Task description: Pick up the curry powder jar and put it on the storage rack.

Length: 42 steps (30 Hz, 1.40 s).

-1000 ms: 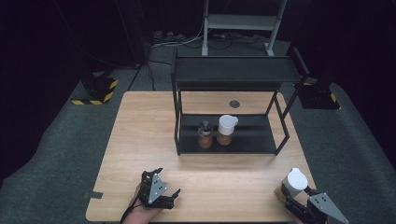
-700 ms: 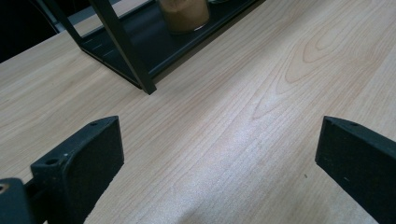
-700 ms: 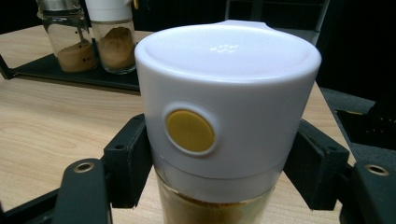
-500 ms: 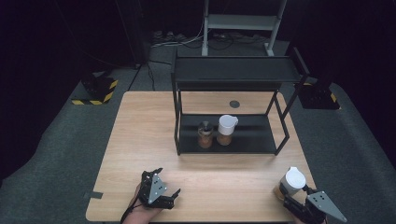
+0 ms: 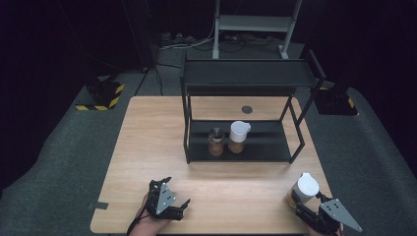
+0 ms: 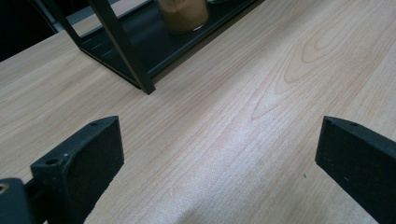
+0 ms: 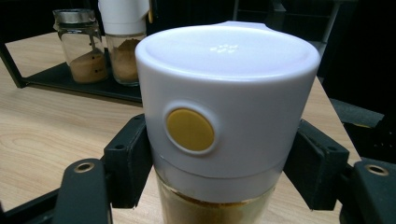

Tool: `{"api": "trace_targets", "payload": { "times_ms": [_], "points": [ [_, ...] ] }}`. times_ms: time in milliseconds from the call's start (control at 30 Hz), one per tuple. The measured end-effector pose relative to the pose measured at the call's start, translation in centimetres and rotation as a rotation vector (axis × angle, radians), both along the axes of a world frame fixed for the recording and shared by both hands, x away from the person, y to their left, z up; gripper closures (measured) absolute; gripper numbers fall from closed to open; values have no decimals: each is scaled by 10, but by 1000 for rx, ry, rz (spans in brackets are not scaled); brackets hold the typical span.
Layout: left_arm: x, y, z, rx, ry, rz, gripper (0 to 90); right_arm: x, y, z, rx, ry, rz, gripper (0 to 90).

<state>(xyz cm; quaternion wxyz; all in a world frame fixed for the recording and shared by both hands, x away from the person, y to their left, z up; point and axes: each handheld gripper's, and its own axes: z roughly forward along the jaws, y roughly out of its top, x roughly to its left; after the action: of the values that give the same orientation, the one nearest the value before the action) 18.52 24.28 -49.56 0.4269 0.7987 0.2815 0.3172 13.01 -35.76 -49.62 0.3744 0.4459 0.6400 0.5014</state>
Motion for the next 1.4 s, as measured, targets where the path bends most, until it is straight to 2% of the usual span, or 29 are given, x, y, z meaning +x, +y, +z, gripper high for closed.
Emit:
{"api": "trace_targets", "payload": {
  "times_ms": [1000, 1400],
  "points": [
    [0, 0, 0, -1, 1, -3, 14, 28, 13, 7, 29, -28, 28, 303],
    [1, 2, 0, -5, 2, -6, 14, 37, 23, 11, 19, -41, 53, 303]
  ]
}}
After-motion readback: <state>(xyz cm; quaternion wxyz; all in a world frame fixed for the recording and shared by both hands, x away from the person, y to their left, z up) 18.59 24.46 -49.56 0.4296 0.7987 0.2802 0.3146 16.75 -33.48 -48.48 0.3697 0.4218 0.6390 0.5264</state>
